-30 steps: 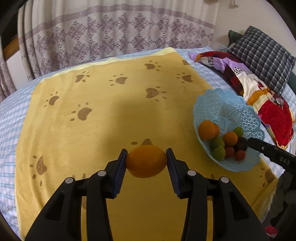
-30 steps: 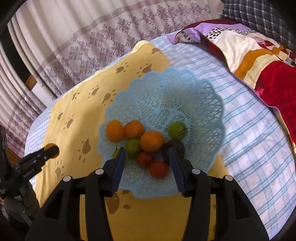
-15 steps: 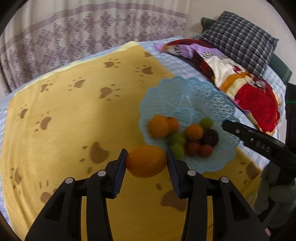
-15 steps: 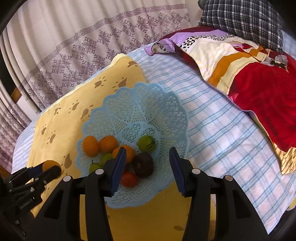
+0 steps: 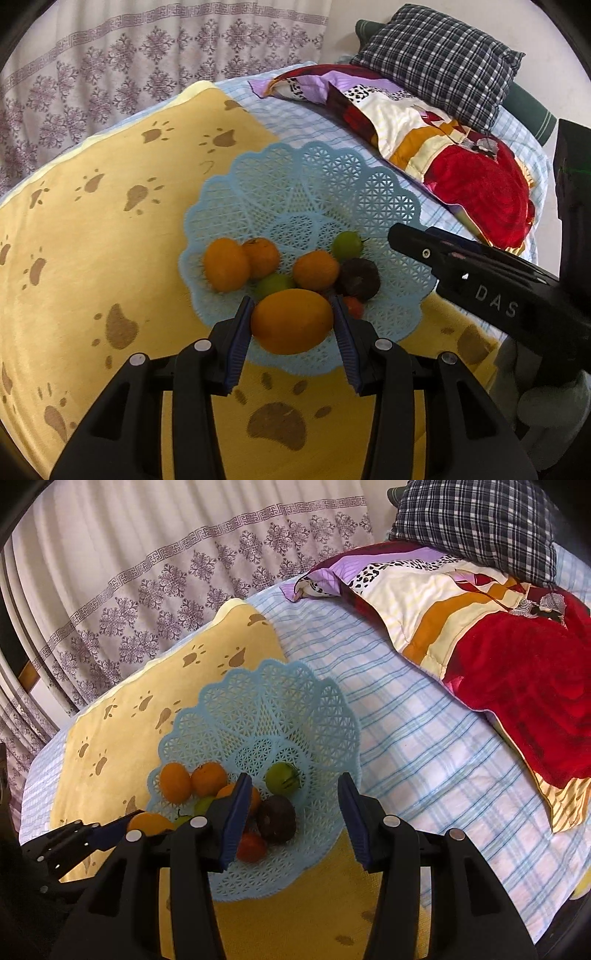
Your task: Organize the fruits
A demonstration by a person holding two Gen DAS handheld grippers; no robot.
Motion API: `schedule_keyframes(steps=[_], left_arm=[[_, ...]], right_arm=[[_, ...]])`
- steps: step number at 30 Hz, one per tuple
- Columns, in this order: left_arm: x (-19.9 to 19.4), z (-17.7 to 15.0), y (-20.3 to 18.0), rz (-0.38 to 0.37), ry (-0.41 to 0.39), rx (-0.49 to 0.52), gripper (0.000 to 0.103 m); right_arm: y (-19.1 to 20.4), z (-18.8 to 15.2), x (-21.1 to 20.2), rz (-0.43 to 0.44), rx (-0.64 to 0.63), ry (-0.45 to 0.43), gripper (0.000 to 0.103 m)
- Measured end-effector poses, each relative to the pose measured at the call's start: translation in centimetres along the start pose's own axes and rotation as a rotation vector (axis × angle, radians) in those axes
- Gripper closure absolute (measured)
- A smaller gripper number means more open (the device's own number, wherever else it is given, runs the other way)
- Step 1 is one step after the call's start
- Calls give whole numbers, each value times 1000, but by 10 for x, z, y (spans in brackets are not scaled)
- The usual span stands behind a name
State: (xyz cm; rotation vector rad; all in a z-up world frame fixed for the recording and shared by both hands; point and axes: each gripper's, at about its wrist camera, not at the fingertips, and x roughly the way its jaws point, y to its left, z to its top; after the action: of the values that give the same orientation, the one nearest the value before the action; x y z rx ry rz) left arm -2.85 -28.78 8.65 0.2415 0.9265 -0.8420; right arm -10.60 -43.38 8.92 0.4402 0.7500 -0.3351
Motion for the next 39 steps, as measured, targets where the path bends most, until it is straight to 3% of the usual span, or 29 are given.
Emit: schedule_keyframes(steps=[2,3,16,30,37,39], left_arm=[[2,1,0,-6,-7,-12,40],[1,0,0,-3,-20,-15,39],[-19,-13,33,63,-30,-86,38],[3,-31,17,94,28,-7,38],[8,-24,16,139,-9,13,35],[7,-21,17,147,-13,5,35]], right_arm=[[0,0,0,1,-1,0,53],[0,0,0,5,-1,-2,52],[-2,1,-3,5,0,-16,48],[2,0,-3,14,-12,-10,48],[7,-2,-2,22,-24,-7,48],[8,-2,-3,24,-28,-8,41]])
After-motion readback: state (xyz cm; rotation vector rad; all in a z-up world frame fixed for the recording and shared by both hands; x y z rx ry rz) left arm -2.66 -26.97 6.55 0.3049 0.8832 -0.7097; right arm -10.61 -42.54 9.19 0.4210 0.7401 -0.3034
